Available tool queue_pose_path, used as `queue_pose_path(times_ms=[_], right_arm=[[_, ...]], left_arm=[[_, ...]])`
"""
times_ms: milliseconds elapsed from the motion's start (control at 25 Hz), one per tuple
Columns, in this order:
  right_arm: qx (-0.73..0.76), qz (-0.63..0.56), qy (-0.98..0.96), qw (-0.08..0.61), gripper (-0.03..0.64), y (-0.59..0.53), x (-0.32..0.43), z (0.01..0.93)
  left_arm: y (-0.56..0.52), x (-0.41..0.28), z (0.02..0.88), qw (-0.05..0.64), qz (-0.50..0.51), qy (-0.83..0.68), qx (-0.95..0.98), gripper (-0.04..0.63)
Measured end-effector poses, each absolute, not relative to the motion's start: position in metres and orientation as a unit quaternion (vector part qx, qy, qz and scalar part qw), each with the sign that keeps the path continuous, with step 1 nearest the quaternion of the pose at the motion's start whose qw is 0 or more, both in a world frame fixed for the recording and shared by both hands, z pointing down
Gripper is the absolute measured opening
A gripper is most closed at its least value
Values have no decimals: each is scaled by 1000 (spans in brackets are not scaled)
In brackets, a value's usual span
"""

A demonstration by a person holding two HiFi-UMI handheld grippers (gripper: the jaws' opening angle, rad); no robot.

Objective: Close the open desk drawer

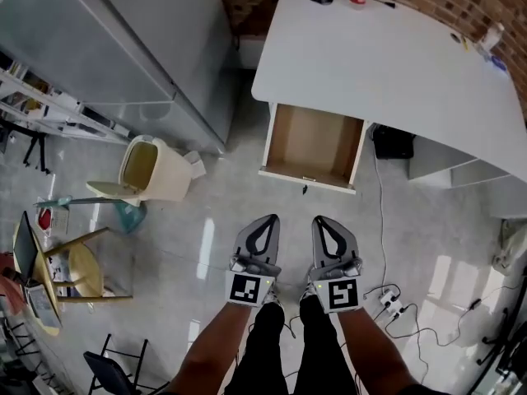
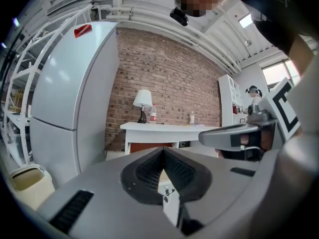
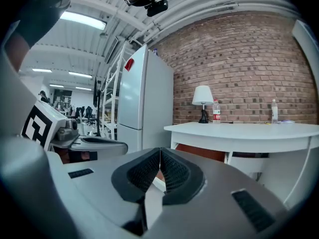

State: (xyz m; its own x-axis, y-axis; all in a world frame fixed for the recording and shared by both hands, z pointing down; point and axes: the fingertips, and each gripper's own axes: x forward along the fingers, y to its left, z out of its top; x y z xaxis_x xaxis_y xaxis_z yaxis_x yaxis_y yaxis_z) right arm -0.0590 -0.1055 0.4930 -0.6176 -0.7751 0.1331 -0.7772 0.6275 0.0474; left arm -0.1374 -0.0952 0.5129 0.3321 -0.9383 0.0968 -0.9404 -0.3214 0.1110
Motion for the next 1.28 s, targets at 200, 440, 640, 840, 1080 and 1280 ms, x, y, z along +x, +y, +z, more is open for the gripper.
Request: queue_pose_path(times_ms=[200,440,640,840,1080,1280], right_arm=[[437,31,-896,68,28,-102,-60,561],[434,29,-898,68,26,-116,-52,618],[439,31,-895,73,28,-126,-49,650],[450,51,-889,63,28,-136,-44,668],[445,63,-891,60,28,-137,-39,680],[443,67,-892,59,28,-141,-35,685]], left_arm=[[-113,-126,583,69,15,-559,826,6],[-145,-112,651,64,29,-553,830,6],[-155,-110,685,64,36,-551,831,6],[-171,-116,711,119,-1,-554,824,6],[-183,-106,729,236,-80,-512,822,41],[-199,-118,752,332,-169,-492,787,94]])
